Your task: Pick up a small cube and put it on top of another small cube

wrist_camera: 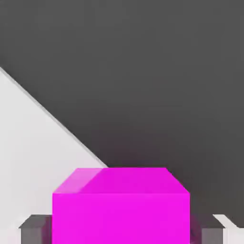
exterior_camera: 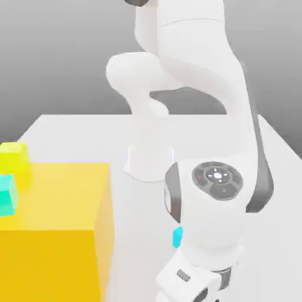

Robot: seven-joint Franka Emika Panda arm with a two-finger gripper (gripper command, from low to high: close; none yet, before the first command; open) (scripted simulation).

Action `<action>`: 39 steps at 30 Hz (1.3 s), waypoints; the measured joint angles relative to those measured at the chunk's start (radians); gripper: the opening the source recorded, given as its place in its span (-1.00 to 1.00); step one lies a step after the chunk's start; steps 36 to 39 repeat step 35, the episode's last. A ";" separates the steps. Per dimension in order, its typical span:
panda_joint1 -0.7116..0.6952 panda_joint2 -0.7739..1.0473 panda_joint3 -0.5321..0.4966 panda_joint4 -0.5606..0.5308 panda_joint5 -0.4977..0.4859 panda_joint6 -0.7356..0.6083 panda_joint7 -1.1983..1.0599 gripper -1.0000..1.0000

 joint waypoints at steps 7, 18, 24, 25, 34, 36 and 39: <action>0.007 -0.128 -0.009 -0.029 -0.011 -0.100 0.006 -1.00; 0.037 -0.505 -0.025 -0.403 -0.139 -0.096 -0.075 -1.00; 0.075 -0.693 -0.020 -0.625 -0.086 -0.067 -0.212 -1.00; 0.083 -0.694 -0.021 -0.642 -0.074 -0.051 -0.229 -1.00; 0.092 -0.475 -0.014 -0.650 -0.028 0.174 -0.270 1.00; 0.092 -0.475 -0.014 -0.650 -0.028 0.174 -0.270 1.00; 0.092 -0.475 -0.014 -0.650 -0.028 0.174 -0.270 1.00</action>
